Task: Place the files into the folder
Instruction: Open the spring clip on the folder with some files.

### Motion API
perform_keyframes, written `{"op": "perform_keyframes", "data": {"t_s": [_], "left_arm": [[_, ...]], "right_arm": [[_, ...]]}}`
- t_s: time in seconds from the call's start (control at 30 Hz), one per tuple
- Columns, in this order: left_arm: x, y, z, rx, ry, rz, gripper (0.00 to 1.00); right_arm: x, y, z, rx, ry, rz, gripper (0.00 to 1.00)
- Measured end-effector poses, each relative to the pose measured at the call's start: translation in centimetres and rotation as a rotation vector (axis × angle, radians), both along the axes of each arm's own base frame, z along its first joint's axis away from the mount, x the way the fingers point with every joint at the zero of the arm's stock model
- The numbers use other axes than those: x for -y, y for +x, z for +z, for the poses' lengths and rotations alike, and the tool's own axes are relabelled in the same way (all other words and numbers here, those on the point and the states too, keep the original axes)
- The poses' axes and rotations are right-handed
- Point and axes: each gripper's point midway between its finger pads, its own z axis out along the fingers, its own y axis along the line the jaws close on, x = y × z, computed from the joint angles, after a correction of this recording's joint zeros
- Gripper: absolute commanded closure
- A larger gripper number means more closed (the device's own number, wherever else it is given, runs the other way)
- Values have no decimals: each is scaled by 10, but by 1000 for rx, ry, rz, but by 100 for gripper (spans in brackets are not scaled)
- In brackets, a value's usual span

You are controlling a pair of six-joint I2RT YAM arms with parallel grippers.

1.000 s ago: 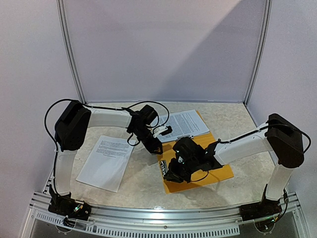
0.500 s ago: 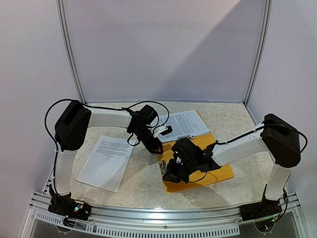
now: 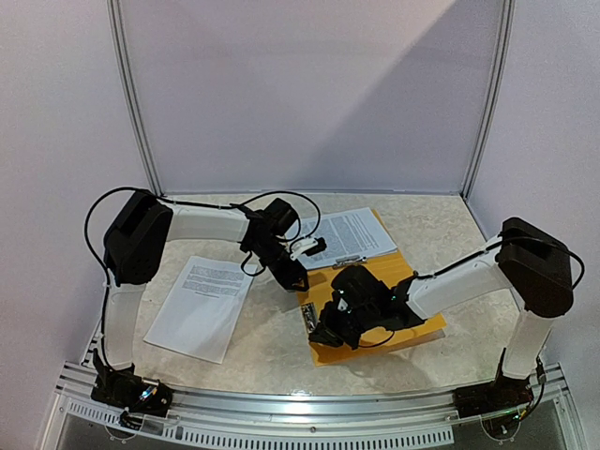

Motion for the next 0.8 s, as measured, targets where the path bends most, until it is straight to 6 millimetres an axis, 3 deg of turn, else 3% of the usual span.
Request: {"op": "perform_keyframes", "data": {"t_s": [0.53,0.8], "left_arm": [[3,1,-2,23,-1,-31,57],[8,3,-3,40,-4,-46,57]], "right_arm": [[17,-2,-11,-36,87,-136,100],[17,-1,-11,-40,100,-154,100]]}}
